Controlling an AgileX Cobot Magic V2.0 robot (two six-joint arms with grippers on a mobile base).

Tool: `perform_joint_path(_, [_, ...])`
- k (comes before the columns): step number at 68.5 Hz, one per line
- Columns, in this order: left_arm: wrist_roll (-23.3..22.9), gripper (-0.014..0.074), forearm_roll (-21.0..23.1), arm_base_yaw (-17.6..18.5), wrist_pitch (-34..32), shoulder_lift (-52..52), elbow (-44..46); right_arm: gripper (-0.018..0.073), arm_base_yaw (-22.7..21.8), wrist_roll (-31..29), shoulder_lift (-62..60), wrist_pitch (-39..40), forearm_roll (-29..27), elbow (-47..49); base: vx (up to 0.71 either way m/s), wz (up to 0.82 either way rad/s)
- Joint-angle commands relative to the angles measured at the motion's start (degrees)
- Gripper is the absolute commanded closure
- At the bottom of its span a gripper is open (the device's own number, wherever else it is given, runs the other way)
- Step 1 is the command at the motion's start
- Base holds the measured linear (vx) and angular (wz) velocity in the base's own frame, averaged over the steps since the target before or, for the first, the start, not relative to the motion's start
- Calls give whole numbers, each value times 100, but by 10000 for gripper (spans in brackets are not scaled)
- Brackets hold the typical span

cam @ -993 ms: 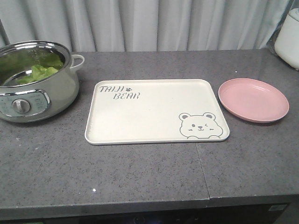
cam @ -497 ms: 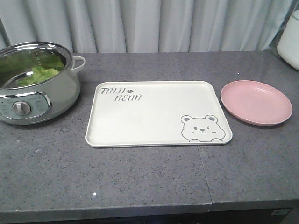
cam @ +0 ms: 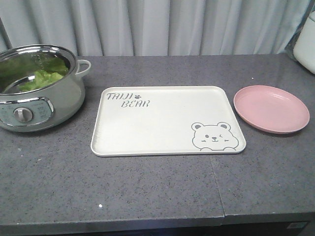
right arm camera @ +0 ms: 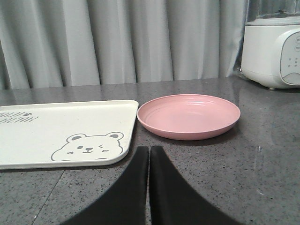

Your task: Transfer vegetables to tray and serve

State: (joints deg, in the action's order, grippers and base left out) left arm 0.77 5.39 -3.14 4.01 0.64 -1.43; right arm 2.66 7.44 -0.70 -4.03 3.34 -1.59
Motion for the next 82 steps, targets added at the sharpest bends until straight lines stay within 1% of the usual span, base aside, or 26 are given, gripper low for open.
perform_joint_path(1, [-22, 602, 50, 16, -401, 78, -159, 565, 6, 1, -41, 447, 68, -92, 1, 1])
perform_joint_path(82, [-22, 602, 50, 16, -401, 78, -159, 565, 6, 1, -41, 447, 68, -92, 0, 0])
